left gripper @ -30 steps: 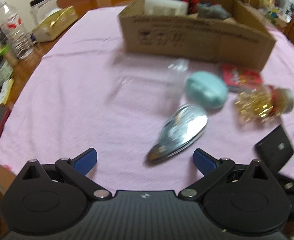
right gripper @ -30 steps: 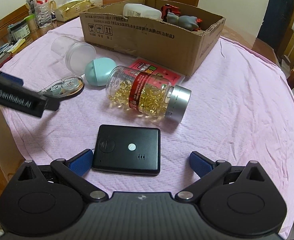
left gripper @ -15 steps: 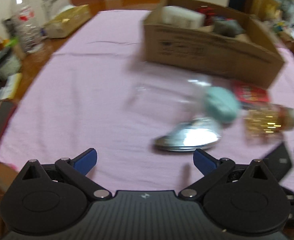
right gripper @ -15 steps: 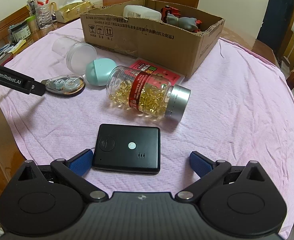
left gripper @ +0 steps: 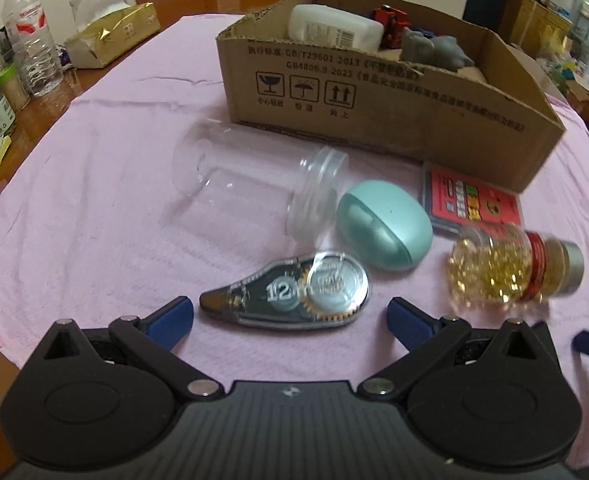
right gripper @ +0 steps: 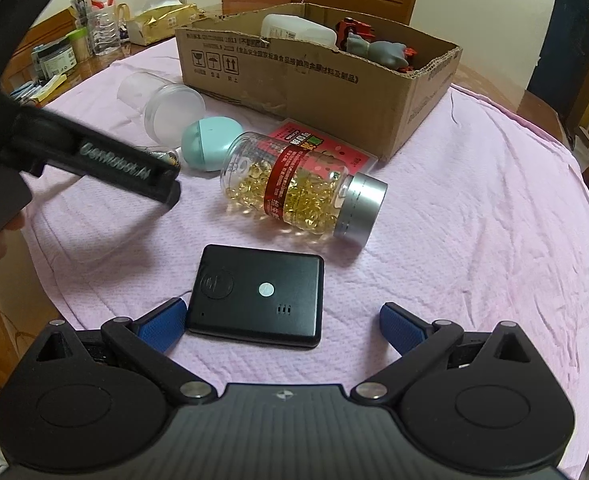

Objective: Organize rigid objects
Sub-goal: 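Grasp the correction tape with the left gripper while the right gripper grasps the black device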

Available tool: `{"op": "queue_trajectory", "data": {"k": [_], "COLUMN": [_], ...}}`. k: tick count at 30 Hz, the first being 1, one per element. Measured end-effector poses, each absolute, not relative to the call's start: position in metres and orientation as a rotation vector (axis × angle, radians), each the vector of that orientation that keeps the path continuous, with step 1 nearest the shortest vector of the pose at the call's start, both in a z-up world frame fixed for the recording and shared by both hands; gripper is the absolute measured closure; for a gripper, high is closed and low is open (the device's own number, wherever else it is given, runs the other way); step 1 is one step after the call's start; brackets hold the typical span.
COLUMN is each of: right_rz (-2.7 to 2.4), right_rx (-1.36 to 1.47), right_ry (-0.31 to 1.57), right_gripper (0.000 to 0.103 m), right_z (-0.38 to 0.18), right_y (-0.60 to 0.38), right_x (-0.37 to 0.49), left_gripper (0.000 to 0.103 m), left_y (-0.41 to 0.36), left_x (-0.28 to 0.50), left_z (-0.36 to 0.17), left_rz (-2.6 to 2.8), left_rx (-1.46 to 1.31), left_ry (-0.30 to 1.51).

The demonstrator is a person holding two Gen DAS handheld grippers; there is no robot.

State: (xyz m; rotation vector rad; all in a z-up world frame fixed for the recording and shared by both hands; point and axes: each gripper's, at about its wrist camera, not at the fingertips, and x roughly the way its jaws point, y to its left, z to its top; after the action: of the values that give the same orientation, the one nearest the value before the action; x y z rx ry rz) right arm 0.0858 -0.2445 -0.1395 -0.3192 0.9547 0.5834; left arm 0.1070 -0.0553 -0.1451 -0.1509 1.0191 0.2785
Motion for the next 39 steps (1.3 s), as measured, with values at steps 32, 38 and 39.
{"op": "queue_trajectory", "data": {"k": [32, 38, 39], "right_rz": [0.618, 0.655, 0.661], "right_rx": [-0.345, -0.349, -0.354], "right_ry": [0.984, 0.974, 0.970], "right_gripper": [0.000, 0.004, 0.008], "right_z": [-0.139, -0.137, -0.137], "right_y": [-0.233, -0.224, -0.223], "right_x": [0.088, 0.088, 0.088], "left_gripper": [0.007, 0.006, 0.006], "left_y": [-0.025, -0.024, -0.024], "left_x": [0.082, 0.083, 0.083], "left_z": [-0.141, -0.142, -0.142], "left_rz": [0.235, 0.226, 0.224], "left_rx": [-0.122, -0.110, -0.107], "left_ry": [1.023, 1.006, 1.002]}}
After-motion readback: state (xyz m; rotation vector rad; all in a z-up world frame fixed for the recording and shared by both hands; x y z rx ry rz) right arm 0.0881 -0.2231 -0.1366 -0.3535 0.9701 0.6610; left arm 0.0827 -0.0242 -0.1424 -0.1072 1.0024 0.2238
